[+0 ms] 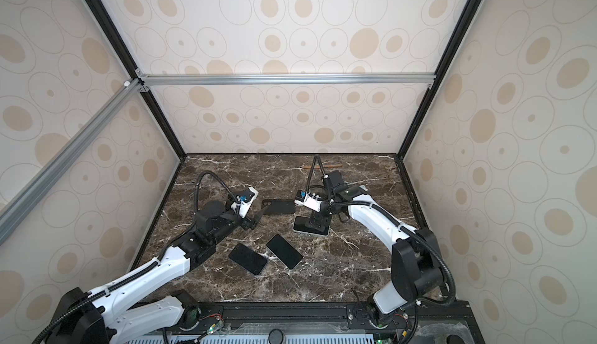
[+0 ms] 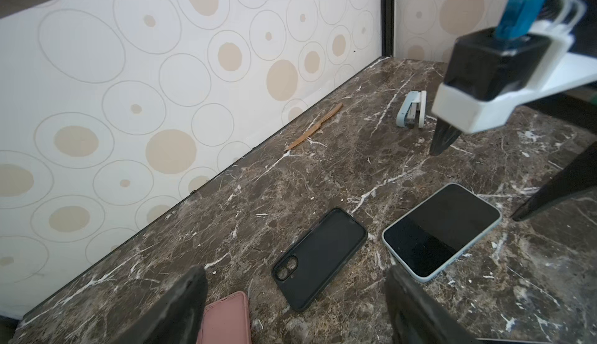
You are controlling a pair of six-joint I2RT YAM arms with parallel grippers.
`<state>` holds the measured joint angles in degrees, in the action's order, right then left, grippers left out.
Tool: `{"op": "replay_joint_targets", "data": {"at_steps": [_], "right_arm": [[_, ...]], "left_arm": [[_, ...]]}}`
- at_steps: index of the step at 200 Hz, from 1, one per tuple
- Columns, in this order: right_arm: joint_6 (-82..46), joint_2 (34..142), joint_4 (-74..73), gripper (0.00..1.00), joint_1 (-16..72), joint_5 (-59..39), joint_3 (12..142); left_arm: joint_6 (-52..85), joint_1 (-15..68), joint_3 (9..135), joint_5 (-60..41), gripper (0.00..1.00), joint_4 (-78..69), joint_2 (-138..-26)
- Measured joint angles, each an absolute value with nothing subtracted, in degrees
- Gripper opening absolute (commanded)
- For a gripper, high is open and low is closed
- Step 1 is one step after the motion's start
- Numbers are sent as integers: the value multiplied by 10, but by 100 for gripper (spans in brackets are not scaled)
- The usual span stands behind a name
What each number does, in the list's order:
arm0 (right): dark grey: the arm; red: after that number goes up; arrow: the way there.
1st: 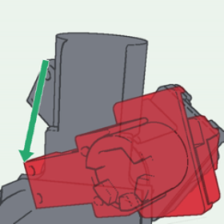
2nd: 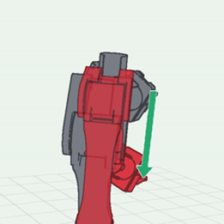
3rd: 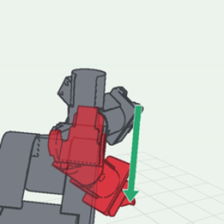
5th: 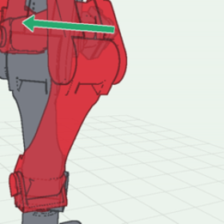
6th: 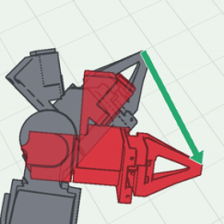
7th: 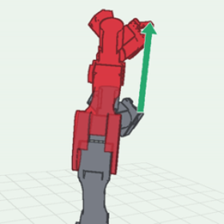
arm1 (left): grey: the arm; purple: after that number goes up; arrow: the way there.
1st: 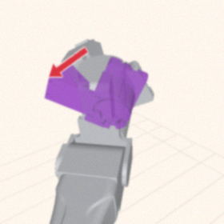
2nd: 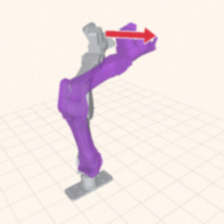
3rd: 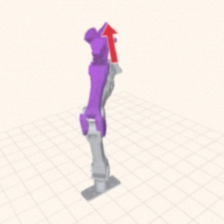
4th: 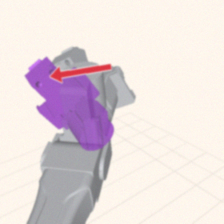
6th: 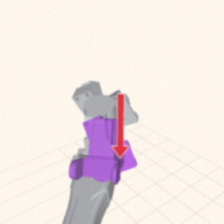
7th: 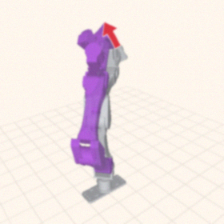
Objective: Put the phone into the phone case
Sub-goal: 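Lower the right gripper over the cased phone and grasp it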
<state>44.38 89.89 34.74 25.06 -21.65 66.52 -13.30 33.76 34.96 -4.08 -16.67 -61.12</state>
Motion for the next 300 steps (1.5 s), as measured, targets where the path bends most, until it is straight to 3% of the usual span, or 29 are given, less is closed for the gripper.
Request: {"op": "replay_joint_targets", "data": {"at_steps": [54,84,261,300], "right_arm": [[479,993,382,92,251,-190,716],[482,1027,393,100,251,-174,731],[482,1117,443,100,270,-103,772],[478,1137,456,94,270,-102,792]], "left_arm": [[-154,324,350,-81,89,-147,-626],[-160,315,350,-92,90,-145,-637],[-169,306,350,-109,90,-143,-651],[-172,306,350,-108,90,-143,-651]]}}
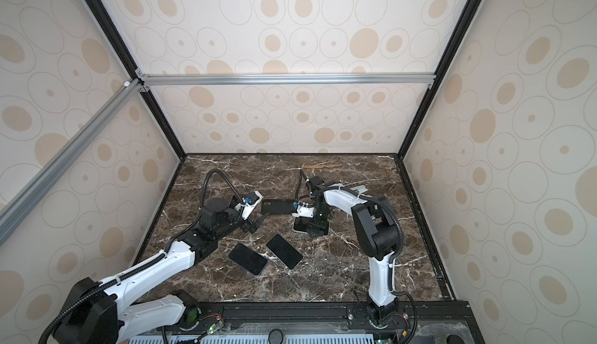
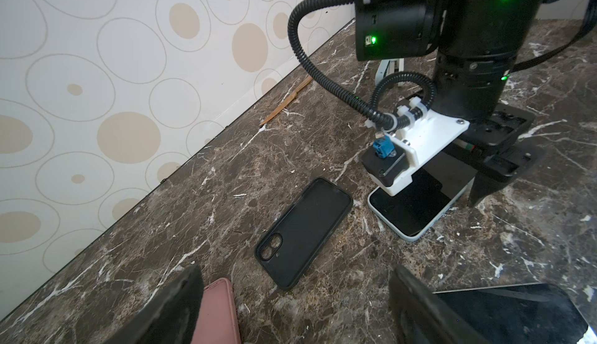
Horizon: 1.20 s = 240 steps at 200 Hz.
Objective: Put the phone into the phone case
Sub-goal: 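Lower the right gripper over the cased phone and grasp it, then carry the cased phone with the right gripper beside the stapler and release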
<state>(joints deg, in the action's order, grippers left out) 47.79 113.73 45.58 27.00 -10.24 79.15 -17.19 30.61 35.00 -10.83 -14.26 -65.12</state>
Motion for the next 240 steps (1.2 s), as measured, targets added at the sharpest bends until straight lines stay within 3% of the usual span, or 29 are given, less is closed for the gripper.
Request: {"op": "replay_joint_targets", "data": {"at_steps": [50,95,143,186,240], "right_arm": [[467,1148,458,85,271,-84,803],[453,1148,448,82,282,-43,800],[410,1147,446,68,286,-11,799],[335,1140,444,61,284,18,791],[173,1174,460,60,228,42,853]], "left_arm": [[-176,306,350,-106,89,-141,-649],[-179,306,350,-101,89,-140,-645],[-181,306,350,-95,89,-140,-633],[-181,306,350,-91,89,-141,-620],[-180,306,350,-89,89,-143,-603]]}}
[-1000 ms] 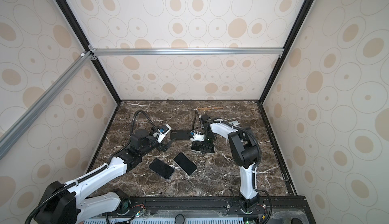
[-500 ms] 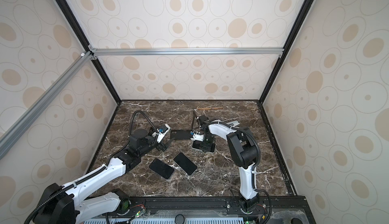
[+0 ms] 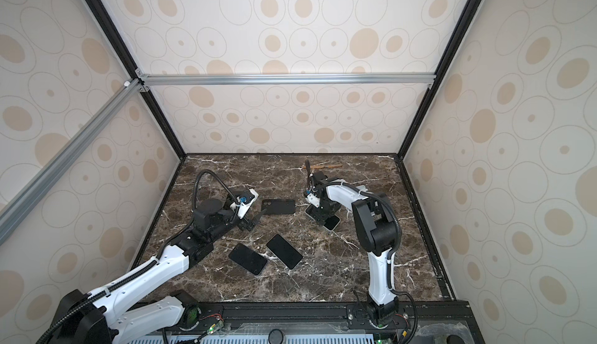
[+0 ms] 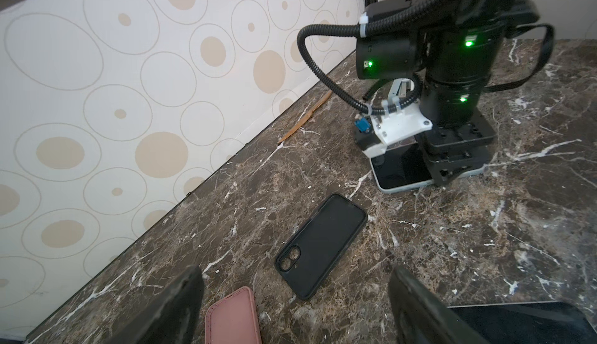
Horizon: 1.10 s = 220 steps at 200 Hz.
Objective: Put the phone into the phone case
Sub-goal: 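Carry the cased phone with the right gripper beside the stapler and release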
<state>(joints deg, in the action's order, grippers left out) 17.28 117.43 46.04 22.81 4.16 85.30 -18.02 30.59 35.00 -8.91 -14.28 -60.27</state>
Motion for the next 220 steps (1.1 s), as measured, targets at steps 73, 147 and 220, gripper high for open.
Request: {"op": "replay_joint_targets", "data": {"at_steps": [73,147,220], "right_arm": [[-24,1319,536,58,174,35,1081],[-108,1377,565,64,116,17,1182],[-115,1383,572,78,114,21,1193]], "left_arm": [[-177,306,350,-84,89,-145,-572],[-170,306,349,-80,89,-146,-556],[-161,306,347,-80,88,-145,-556]]}}
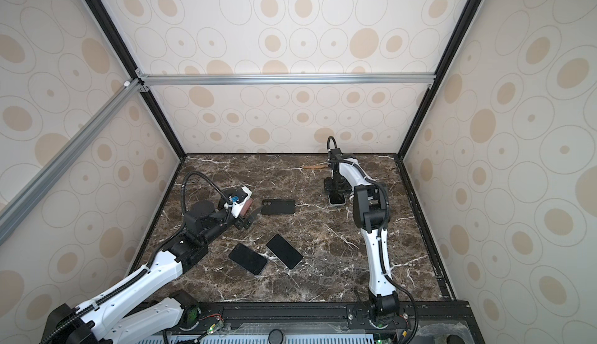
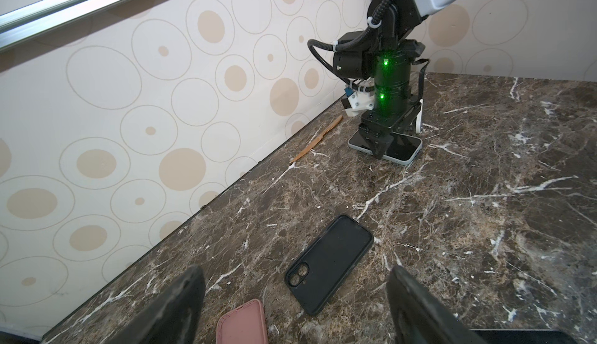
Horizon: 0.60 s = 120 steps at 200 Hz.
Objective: Put the phone into the phone case
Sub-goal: 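Carry the cased phone with the right gripper beside the stapler and release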
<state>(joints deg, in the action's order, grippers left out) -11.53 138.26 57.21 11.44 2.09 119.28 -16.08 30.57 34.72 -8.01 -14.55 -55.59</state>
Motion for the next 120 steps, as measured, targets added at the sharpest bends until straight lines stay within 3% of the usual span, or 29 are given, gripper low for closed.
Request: {"op": "replay_joint_targets", "data": {"at_steps": [58,75,120], "right_arm": [[-122,1382,572,87,115,7,1194],[-124,1382,572,95,115,3,1196],[-124,1354,572,97,116,2,1199]], "left_arm": [[-161,306,347,-78,88,-145,-548],[-161,306,347,-76,88,-145,-545],[-161,306,347,-74,88,-145,-541]]}}
